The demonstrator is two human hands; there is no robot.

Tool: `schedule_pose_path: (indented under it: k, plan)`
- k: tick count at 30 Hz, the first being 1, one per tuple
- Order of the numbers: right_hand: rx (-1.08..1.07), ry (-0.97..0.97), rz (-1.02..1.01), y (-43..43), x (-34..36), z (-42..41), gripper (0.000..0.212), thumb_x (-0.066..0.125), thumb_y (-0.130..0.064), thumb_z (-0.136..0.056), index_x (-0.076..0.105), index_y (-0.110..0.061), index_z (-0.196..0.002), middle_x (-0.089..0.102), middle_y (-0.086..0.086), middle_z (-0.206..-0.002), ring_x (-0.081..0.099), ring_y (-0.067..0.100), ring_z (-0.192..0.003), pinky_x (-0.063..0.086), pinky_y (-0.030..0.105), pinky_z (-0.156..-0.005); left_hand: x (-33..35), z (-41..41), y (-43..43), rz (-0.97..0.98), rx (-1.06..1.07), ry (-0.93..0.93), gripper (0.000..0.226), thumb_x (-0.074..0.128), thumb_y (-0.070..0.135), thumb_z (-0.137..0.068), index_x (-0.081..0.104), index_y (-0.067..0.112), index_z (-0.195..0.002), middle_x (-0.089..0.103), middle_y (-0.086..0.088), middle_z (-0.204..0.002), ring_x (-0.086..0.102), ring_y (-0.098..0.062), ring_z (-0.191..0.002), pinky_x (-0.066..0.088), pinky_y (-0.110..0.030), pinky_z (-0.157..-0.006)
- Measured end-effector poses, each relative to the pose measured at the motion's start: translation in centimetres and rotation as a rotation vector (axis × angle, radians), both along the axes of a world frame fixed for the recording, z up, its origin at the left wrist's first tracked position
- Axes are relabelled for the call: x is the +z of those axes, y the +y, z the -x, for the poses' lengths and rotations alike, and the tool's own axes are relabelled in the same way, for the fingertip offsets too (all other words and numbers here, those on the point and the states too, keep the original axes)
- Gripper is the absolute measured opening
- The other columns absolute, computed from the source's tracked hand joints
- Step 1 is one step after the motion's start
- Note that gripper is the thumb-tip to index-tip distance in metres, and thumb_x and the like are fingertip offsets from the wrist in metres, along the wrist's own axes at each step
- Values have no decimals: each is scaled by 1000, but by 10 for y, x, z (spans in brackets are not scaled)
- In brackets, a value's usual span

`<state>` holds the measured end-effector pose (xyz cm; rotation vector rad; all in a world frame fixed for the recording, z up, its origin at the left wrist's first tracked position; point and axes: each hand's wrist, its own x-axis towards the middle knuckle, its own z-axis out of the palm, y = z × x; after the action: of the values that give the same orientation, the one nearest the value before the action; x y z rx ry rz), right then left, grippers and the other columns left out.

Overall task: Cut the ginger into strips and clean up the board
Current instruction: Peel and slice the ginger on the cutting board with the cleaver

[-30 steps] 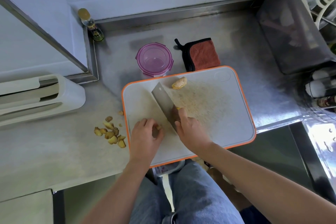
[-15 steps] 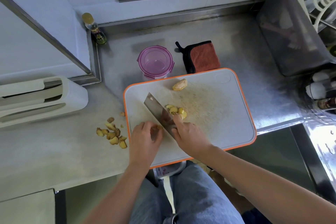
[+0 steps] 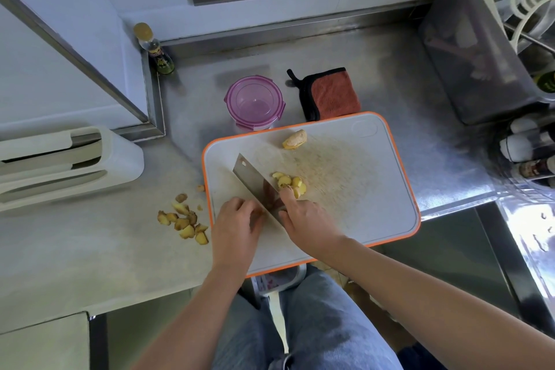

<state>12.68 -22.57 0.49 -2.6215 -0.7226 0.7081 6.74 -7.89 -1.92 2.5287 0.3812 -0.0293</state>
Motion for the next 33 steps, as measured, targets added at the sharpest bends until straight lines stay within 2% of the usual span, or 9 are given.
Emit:
schedule_pose_path:
  k: [3,6,8,11,15,19,21,27,33]
  plan:
    - [-34,-15,4,-3,1,1,25,36,-23,-102,34,-10,-123,40,-3,-67,44,24,-62,31,31,-57,0,-2,-3,142,195,-17,8,75,22,-82,69,18,-78,64,6,-75,59,-13,-69,49,-31,-62]
    - [-40,-2,8,-2,1,7,34,35,-23,-102,29,-10,-133,43,-2,-70,44,24,-64,32,31,-58,4,-8,-11,318,447,37,8,75,23,-82,74,19,-75,70,7,-70,64,-12,-67,51,-31,-64]
    - [-46,23,10,1,1,12,41,35,-24,-102,24,-11,-139,47,2,-76,48,26,-67,37,33,-59,7,-10,-14,359,521,78,8,74,24,-83,77,19,-77,71,7,-71,65,-12,-68,50,-29,-64]
    - [-60,35,18,6,0,14,37,34,-24,-102,26,-11,-135,49,3,-77,52,27,-68,44,37,-61,8,-12,-14,414,598,139,10,71,26,-84,78,19,-81,73,4,-72,67,-16,-69,53,-31,-67]
    - [-56,49,9,10,3,12,32,34,-23,-102,30,-10,-130,50,3,-77,50,25,-65,40,35,-57,9,-15,-12,560,711,215,9,75,27,-82,78,20,-83,73,2,-71,69,-23,-64,58,-36,-67]
    - [-103,58,-22,9,8,9,25,36,-23,-101,34,-10,-122,51,6,-77,51,27,-67,39,34,-58,14,-16,-13,688,792,229,4,77,20,-82,75,16,-83,71,-3,-67,63,-19,-53,50,-19,-47]
    - [-116,62,-49,9,11,9,21,36,-22,-101,35,-11,-119,52,6,-75,53,29,-66,40,35,-57,15,-15,-14,749,844,219,3,76,15,-82,75,13,-83,70,-7,-66,61,-17,-51,46,-15,-42]
    - [-97,76,-34,14,14,10,26,37,-21,-101,33,-9,-123,59,13,-83,48,27,-66,33,32,-56,12,-15,-18,805,897,203,6,75,13,-82,74,8,-82,67,-7,-61,57,-15,-49,46,-20,-46]
    - [-148,127,-38,13,17,16,33,37,-18,-100,27,-10,-130,50,5,-77,47,24,-65,29,31,-50,12,-15,-22,783,883,186,5,74,14,-84,74,9,-82,69,-7,-64,60,-16,-53,53,-28,-58]
